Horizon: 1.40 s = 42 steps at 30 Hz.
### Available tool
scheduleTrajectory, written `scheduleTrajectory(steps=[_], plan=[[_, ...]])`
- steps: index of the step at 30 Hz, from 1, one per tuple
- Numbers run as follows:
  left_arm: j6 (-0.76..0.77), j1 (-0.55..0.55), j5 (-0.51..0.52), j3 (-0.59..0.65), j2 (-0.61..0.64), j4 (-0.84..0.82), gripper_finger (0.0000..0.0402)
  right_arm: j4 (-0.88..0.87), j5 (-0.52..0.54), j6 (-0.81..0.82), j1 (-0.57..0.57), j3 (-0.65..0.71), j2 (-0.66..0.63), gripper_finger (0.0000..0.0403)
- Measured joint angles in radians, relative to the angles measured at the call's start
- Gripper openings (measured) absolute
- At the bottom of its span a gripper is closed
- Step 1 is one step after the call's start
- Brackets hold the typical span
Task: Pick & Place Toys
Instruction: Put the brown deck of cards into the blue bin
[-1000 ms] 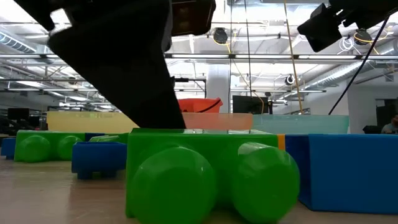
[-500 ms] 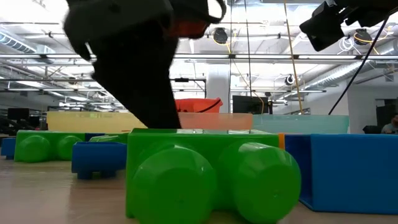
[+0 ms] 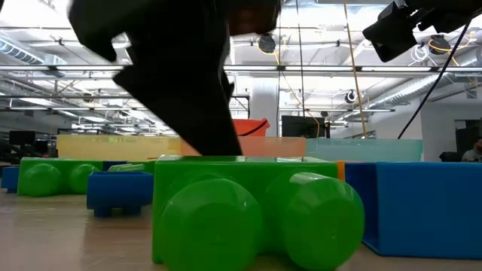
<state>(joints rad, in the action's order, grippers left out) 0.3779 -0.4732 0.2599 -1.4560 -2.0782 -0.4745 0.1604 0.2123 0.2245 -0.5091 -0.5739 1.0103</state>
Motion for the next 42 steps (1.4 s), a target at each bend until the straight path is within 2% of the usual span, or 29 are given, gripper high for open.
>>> scheduleTrajectory(steps=[6,12,14,17,21,24,27,32,38,42], plan=[[0.01,0.026,-0.092,-0.001,-0.053,0.01,0.0367,-0.007,-0.003,0.0,0.0,0.0,0.0,0.0226],[0.042,0.047,-0.119,-0.003,-0.06,0.009,0.0365,-0.008,-0.004,-0.006,0.0,0.0,0.0,0.0226],[0.027,0.053,-0.14,-0.004,-0.058,0.007,0.0353,-0.008,-0.004,-0.008,0.0,0.0,0.0,0.0226],[0.007,0.055,-0.151,-0.022,-0.06,-0.019,0.031,-0.007,-0.003,-0.008,0.0,0.0,0.0,0.0226],[-0.027,0.055,-0.154,-0.06,-0.066,-0.077,0.0305,-0.001,-0.003,0.005,0.0,0.0,0.0,0.0226],[-0.066,0.054,-0.119,-0.112,-0.07,-0.159,0.0305,0.001,-0.003,0.023,0.0,0.0,0.0,0.0226],[-0.13,0.048,-0.047,-0.187,-0.068,-0.248,0.0305,0.002,-0.004,0.026,0.0,0.0,0.0,0.0226],[-0.249,0.047,0.164,-0.318,-0.067,-0.394,0.0305,0.024,0.036,0.032,0.003,0.0,0.0,0.0226],[-0.424,0.048,0.446,-0.412,-0.065,-0.416,0.0305,0.016,0.205,0.202,0.013,0.0,0.014,0.0226],[-0.546,0.059,0.596,-0.42,-0.065,-0.394,0.0305,0.015,0.206,0.29,0.053,0.0,0.05,0.0226]])
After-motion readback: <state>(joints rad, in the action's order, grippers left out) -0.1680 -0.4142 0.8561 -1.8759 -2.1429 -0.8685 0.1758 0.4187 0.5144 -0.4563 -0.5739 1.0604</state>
